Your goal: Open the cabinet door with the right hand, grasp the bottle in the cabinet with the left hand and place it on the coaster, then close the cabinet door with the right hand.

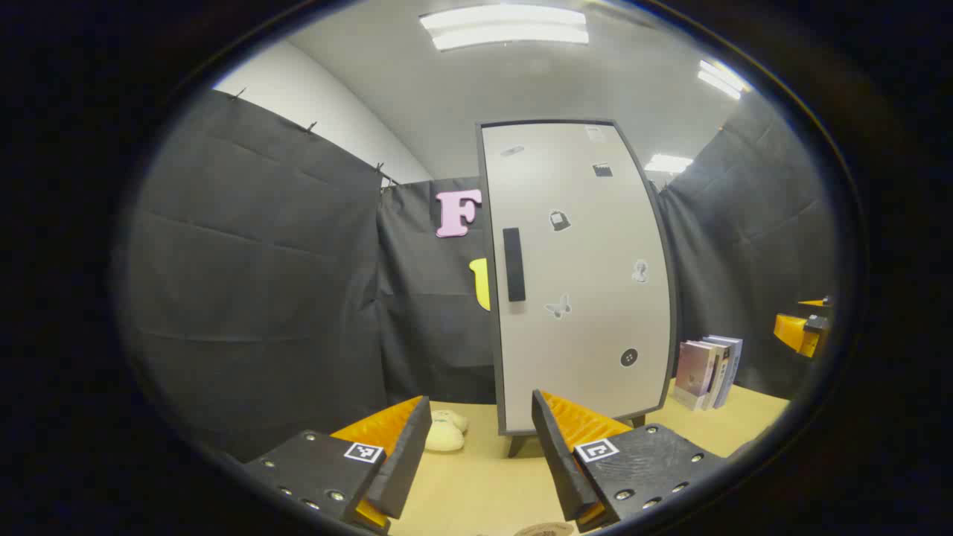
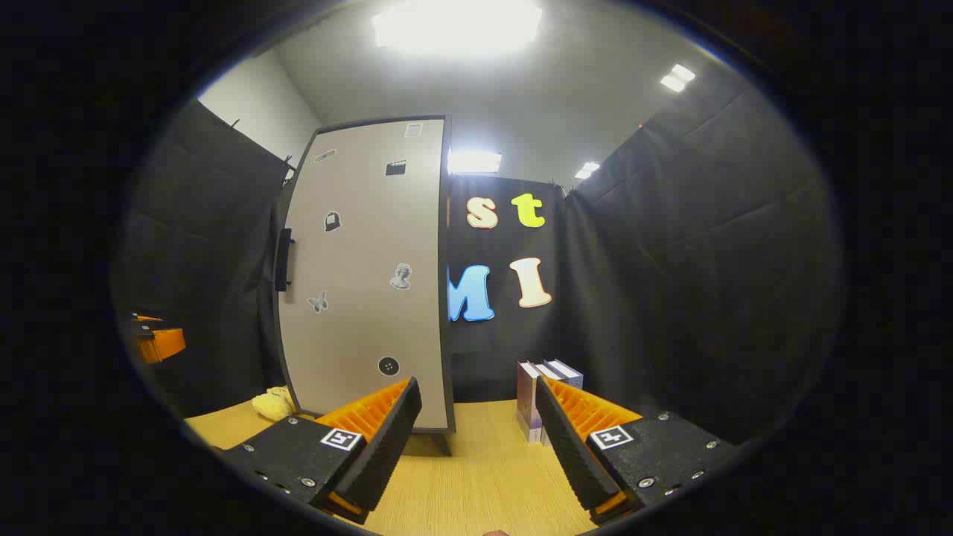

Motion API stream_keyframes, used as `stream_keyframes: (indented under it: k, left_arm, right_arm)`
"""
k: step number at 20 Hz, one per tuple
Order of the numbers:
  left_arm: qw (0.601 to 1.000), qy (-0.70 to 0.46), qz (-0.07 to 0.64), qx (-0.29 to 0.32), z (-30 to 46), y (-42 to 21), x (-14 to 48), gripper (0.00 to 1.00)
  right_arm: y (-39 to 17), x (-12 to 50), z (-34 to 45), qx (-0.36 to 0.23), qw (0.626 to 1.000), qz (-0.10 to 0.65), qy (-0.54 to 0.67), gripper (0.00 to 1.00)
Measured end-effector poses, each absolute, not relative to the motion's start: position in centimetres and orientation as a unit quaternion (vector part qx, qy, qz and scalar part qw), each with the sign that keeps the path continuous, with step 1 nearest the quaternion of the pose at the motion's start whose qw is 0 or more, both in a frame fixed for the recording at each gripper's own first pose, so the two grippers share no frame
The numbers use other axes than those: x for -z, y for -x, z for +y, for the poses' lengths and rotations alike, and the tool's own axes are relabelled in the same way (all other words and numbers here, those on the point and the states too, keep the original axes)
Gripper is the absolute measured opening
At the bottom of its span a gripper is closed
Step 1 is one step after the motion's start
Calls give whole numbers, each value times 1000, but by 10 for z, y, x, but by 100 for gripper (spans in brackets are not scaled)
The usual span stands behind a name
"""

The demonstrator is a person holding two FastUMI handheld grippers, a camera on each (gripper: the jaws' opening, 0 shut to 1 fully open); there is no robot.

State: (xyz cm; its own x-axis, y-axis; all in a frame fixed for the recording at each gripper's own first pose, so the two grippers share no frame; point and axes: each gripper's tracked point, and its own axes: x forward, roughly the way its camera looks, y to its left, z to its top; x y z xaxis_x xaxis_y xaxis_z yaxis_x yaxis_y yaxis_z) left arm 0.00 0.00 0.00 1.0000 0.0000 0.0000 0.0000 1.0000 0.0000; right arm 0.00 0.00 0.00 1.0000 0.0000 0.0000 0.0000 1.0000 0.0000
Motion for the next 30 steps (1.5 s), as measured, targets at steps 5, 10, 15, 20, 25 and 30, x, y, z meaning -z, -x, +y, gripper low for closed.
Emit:
stream_keyframes:
  k: [5,10,15,20,25,30]
  left_arm:
    - [1000,0,0,0,1,0,1,80]
    - [1000,1,-1,1,2,0,1,80]
    - [1000,3,1,1,6,0,1,80]
    - [1000,5,1,-5,14,1,1,80]
    - [1000,-2,0,-19,36,12,2,80]
    - [999,-10,6,-48,72,27,4,80]
  right_arm:
    - [2,0,1,4,1000,2,2,95]
    - [3,1,5,6,1000,2,0,95]
    - [4,3,12,4,1000,4,1,95]
    - [-6,-2,26,-9,1000,3,-8,95]
    - [-29,-20,57,-35,999,-10,-6,95]
    - [-58,-43,98,-68,997,-28,-9,95]
